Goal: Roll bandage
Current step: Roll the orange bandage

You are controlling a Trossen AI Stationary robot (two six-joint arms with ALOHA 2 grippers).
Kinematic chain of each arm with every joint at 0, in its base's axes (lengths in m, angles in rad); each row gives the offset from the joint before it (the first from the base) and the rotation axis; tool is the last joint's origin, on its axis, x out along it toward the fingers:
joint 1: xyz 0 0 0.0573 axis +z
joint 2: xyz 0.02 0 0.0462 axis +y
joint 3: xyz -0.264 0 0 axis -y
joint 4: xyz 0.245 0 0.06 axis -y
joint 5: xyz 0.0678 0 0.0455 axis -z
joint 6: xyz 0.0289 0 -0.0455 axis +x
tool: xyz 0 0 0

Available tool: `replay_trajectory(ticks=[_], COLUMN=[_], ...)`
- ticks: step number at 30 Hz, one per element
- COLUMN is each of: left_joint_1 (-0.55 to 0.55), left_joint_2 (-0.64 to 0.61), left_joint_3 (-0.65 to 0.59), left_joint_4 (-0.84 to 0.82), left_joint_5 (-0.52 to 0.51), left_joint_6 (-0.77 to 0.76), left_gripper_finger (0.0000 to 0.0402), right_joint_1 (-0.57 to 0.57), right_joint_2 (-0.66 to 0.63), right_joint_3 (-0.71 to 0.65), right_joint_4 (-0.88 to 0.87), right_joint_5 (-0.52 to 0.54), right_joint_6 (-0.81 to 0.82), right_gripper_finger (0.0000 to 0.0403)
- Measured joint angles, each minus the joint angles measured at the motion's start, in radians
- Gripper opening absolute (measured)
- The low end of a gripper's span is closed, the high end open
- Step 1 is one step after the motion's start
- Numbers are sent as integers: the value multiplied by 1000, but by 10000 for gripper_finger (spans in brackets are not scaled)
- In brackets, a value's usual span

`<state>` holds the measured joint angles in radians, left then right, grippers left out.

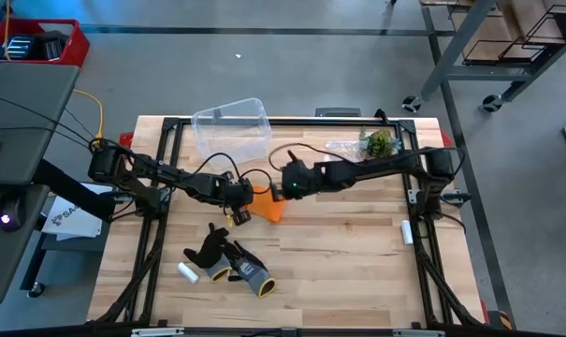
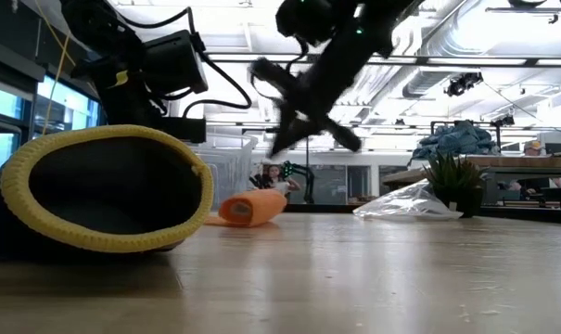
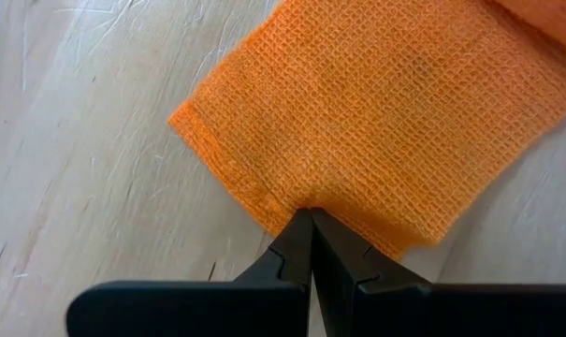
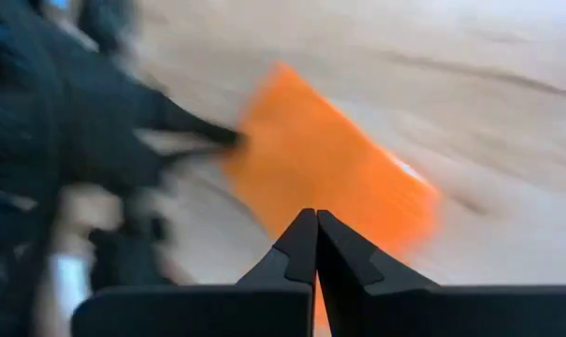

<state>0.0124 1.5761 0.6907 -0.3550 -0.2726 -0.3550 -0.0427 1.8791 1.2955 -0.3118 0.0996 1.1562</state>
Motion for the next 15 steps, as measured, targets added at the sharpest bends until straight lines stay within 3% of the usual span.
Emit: replay_trajectory(ticks=[4,9,15], left_joint_1=[0,0,0], left_joint_2=[0,0,0], left_joint_3=[0,0,-1], left_joint_4=[1,2,5], left_joint_5=[0,-1,-1], left_joint_6=[0,0,0], left_gripper_finger=[0,0,0], right_joint_1=[5,4,24], right_joint_2=[6,6,58], right_joint_3=[-35,-130,-149], right_joint_4=[-125,-23,143], right_joint_5=[-54,-94,-131], right_joint_6=[10,91,168], right_gripper_finger=[0,0,0])
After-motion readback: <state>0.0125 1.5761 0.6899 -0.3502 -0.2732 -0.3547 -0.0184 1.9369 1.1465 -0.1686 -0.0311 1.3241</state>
